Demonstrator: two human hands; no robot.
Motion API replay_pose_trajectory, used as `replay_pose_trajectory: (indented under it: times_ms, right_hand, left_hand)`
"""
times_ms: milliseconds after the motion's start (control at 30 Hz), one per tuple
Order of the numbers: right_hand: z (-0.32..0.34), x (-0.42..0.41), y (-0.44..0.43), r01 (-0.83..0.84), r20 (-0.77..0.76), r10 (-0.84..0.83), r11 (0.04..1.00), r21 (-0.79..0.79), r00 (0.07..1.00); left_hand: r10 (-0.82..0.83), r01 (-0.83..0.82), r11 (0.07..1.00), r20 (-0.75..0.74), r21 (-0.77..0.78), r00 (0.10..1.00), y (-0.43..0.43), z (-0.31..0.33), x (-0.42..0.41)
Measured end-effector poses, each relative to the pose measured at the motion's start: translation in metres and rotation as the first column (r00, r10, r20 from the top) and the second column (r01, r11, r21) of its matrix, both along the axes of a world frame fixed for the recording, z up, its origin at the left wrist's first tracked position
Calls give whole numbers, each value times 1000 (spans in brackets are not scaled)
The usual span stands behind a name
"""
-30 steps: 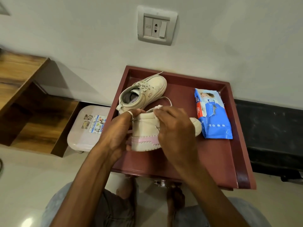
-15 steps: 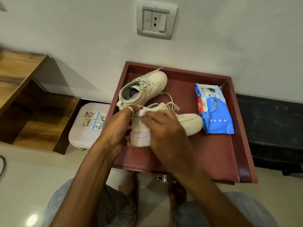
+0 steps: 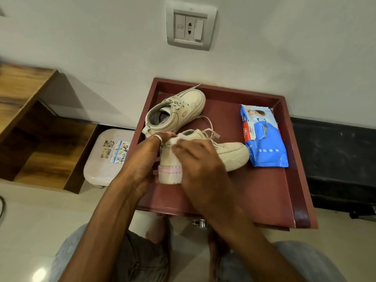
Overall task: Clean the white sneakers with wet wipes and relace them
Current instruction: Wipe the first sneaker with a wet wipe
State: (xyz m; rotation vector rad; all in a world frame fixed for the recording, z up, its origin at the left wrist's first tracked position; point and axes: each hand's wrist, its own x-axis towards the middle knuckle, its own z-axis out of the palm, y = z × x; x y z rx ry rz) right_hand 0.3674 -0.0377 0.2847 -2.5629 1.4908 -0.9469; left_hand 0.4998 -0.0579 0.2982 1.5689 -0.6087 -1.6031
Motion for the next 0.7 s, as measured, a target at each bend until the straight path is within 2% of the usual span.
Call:
replay_pose_trajectory:
  times_ms: [67, 167, 200, 267, 333, 367, 467, 500, 567, 633, 700]
  right_hand:
    - [-2, 1, -2, -83, -72, 81, 996, -26, 994]
    - [-1, -5, -15, 77, 14, -77, 997, 4, 997]
    - [1, -1, -12, 75, -6, -74, 997, 7, 997]
    - [1, 11, 1, -63, -101, 64, 998, 19, 993]
    - [0, 11, 2, -160, -115, 161, 987, 19, 980]
    - [-2, 6, -4, -121, -74, 122, 992, 26, 990]
    - [-3, -11, -17, 127, 106, -135, 989, 79, 985]
    - [-3, -9, -13, 136, 87, -143, 987, 80, 986]
    - [-3, 0, 3, 10, -27, -9, 999, 46, 1000]
    - [-4, -6, 1, -78, -54, 78, 997, 20, 995]
    - [-5, -20, -15, 81, 75, -86, 995, 61, 994]
  left_hand:
    - [-8, 8, 1000, -9, 2, 1000, 1, -1, 0]
    - [-7, 7, 1000, -3, 15, 1000, 0, -2, 1]
    - [-9, 9, 1000, -2, 10, 1000, 1, -2, 2]
    - [-17, 17, 1000, -20, 15, 1000, 2, -2, 1]
    - [-17, 18, 999, -32, 27, 999, 2, -1, 0]
    - [-12, 13, 1000, -21, 28, 1000, 2, 0, 0]
    - [17, -17, 999, 16, 28, 1000, 0, -1, 1]
    - [14, -14, 1000, 22, 14, 1000, 0, -2, 0]
    - [-11, 11, 1000, 14, -13, 1000, 0, -1, -2]
    - [-20, 20, 1000, 17, -15, 1000, 1, 0, -3]
    - [-19, 20, 1000, 39, -7, 999, -1, 1, -2]
